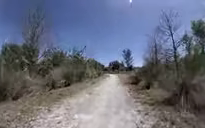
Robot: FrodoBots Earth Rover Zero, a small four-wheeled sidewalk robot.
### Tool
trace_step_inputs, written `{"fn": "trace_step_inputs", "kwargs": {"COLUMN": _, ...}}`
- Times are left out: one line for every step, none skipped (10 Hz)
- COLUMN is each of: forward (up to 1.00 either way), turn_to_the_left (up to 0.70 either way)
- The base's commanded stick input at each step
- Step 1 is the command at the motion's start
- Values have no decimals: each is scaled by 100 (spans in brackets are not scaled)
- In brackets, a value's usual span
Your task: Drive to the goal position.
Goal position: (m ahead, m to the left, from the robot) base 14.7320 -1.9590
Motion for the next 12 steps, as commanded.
{"fn": "trace_step_inputs", "kwargs": {"forward": 70, "turn_to_the_left": -35}}
{"fn": "trace_step_inputs", "kwargs": {"forward": 70, "turn_to_the_left": -35}}
{"fn": "trace_step_inputs", "kwargs": {"forward": 70, "turn_to_the_left": -9}}
{"fn": "trace_step_inputs", "kwargs": {"forward": 70, "turn_to_the_left": 0}}
{"fn": "trace_step_inputs", "kwargs": {"forward": 70, "turn_to_the_left": 0}}
{"fn": "trace_step_inputs", "kwargs": {"forward": 70, "turn_to_the_left": 0}}
{"fn": "trace_step_inputs", "kwargs": {"forward": 70, "turn_to_the_left": 0}}
{"fn": "trace_step_inputs", "kwargs": {"forward": 70, "turn_to_the_left": 0}}
{"fn": "trace_step_inputs", "kwargs": {"forward": 70, "turn_to_the_left": 0}}
{"fn": "trace_step_inputs", "kwargs": {"forward": 70, "turn_to_the_left": 0}}
{"fn": "trace_step_inputs", "kwargs": {"forward": 70, "turn_to_the_left": 0}}
{"fn": "trace_step_inputs", "kwargs": {"forward": 70, "turn_to_the_left": 0}}
